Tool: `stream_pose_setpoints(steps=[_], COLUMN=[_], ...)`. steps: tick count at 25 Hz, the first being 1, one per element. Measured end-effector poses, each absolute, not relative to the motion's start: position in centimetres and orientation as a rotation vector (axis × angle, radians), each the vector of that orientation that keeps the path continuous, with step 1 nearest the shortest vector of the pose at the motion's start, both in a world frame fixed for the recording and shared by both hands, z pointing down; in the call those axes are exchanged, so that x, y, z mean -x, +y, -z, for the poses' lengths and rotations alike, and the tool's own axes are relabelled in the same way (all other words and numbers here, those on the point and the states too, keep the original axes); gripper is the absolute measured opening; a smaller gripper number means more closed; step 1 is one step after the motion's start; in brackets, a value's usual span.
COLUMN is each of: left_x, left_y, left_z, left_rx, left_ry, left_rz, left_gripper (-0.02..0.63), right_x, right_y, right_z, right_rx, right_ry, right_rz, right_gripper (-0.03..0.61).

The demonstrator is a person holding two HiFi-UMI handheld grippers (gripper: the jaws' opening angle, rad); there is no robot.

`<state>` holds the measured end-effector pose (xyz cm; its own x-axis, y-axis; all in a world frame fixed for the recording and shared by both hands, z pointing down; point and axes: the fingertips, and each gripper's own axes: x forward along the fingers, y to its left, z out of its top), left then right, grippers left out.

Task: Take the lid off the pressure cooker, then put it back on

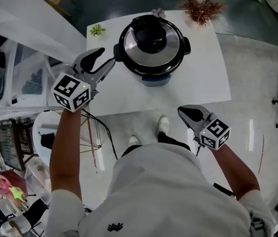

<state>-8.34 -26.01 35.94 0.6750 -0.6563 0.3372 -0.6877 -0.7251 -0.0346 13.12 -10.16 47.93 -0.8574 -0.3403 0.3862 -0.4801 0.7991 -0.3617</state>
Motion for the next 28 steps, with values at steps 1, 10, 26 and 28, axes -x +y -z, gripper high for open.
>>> stream_pose_setpoints(steps=[1, 10, 26, 28], left_x=[9.0, 13.3, 9.1, 8.8], left_y=[-25.1, -16.7, -0.3, 0.9], left_z=[-36.2, -39.5, -44.0, -44.2], left_rx=[-2.770, -2.642, -2.651, -2.642], left_ry=[-1.141, -1.239, -0.848, -0.821], left_rz=[-0.475, -0.385, -0.462, -0.456], left_gripper=[0.203, 0.126, 0.045, 0.029], right_x=[-12.5, -7.1, -2.4, -2.0], right_y=[-10.0, -7.7, 0.5, 1.5], right_z=[-47.8, -46.7, -46.2, -46.2], right_rx=[-0.627, -0.653, -0.767, -0.773], right_ry=[-2.687, -2.697, -2.688, -2.687], right_rz=[-0.648, -0.604, -0.629, -0.633], right_gripper=[0.011, 0.009, 0.010, 0.010])
